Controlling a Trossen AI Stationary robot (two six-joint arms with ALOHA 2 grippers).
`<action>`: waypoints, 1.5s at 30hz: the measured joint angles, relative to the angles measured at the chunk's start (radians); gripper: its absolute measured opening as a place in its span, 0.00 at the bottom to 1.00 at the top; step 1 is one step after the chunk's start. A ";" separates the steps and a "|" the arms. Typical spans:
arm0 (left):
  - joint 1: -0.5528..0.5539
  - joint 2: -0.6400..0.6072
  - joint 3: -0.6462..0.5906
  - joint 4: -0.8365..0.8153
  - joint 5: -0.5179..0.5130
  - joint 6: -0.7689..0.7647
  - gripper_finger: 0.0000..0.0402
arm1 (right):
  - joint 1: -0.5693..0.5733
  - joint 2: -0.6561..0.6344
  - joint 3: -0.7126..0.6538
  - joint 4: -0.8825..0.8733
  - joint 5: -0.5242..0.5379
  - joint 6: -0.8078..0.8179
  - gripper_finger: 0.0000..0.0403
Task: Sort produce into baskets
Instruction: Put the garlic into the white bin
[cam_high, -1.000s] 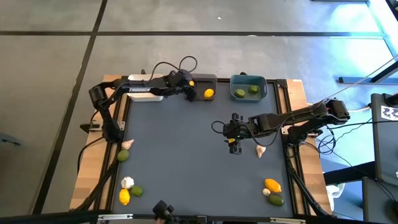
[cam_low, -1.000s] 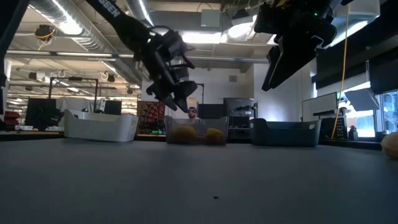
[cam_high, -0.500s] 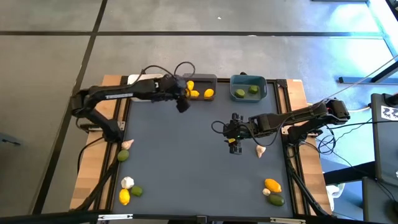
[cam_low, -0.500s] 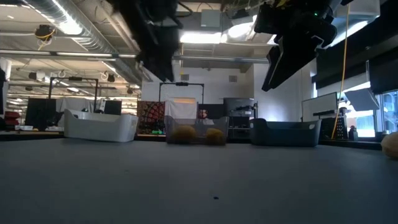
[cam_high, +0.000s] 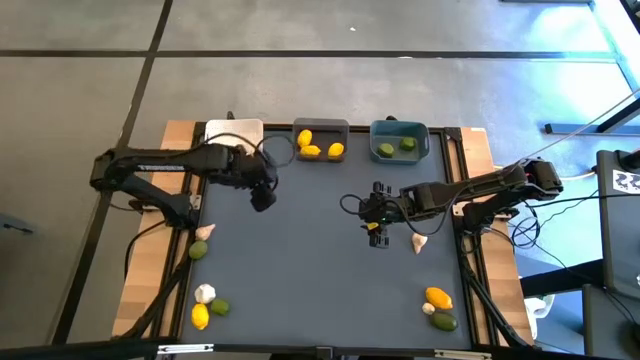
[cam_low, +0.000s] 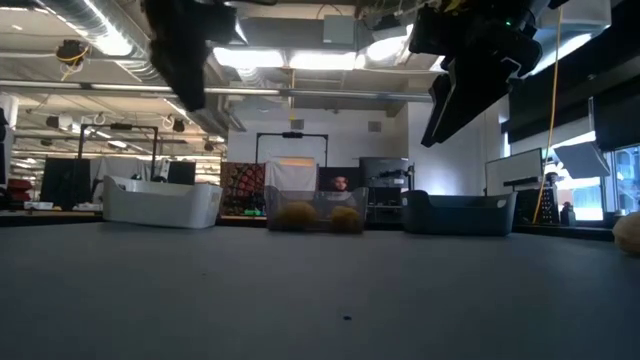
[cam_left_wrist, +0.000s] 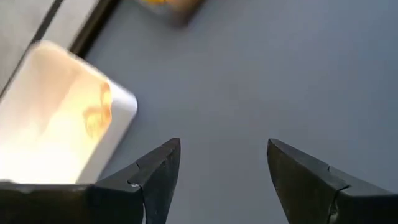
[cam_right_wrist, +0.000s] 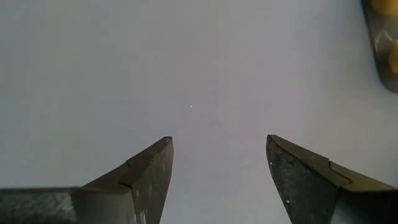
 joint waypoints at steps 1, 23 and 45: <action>-0.015 0.000 0.000 -0.031 0.000 -0.027 0.59 | 0.000 0.000 0.000 0.000 0.000 0.000 0.64; -0.143 0.068 -0.229 -0.097 0.278 -0.302 0.59 | 0.000 0.000 0.000 -0.001 0.000 -0.008 0.64; -0.079 0.303 -0.398 -0.200 0.458 -0.223 0.59 | 0.000 0.000 0.000 -0.005 0.000 -0.020 0.64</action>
